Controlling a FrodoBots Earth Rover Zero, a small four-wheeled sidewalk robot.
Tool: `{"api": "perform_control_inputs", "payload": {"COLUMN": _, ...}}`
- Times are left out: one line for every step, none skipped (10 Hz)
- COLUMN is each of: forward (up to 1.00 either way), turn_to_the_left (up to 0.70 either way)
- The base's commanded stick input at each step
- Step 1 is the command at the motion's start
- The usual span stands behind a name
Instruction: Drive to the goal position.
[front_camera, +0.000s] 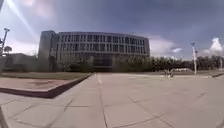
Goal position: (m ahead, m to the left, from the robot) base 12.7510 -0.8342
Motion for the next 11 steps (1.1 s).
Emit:
{"api": "perform_control_inputs", "payload": {"forward": 0.70, "turn_to_the_left": 0.00}}
{"api": "perform_control_inputs", "payload": {"forward": 0.70, "turn_to_the_left": 0.00}}
{"api": "perform_control_inputs", "payload": {"forward": 0.70, "turn_to_the_left": 0.00}}
{"api": "perform_control_inputs", "payload": {"forward": 0.70, "turn_to_the_left": 0.00}}
{"api": "perform_control_inputs", "payload": {"forward": 0.70, "turn_to_the_left": 0.00}}
{"api": "perform_control_inputs", "payload": {"forward": 0.70, "turn_to_the_left": 0.00}}
{"api": "perform_control_inputs", "payload": {"forward": 0.70, "turn_to_the_left": 0.00}}
{"api": "perform_control_inputs", "payload": {"forward": 0.70, "turn_to_the_left": 0.00}}
{"api": "perform_control_inputs", "payload": {"forward": 0.70, "turn_to_the_left": 0.00}}
{"api": "perform_control_inputs", "payload": {"forward": 0.70, "turn_to_the_left": 0.00}}
{"api": "perform_control_inputs", "payload": {"forward": 0.70, "turn_to_the_left": 0.00}}
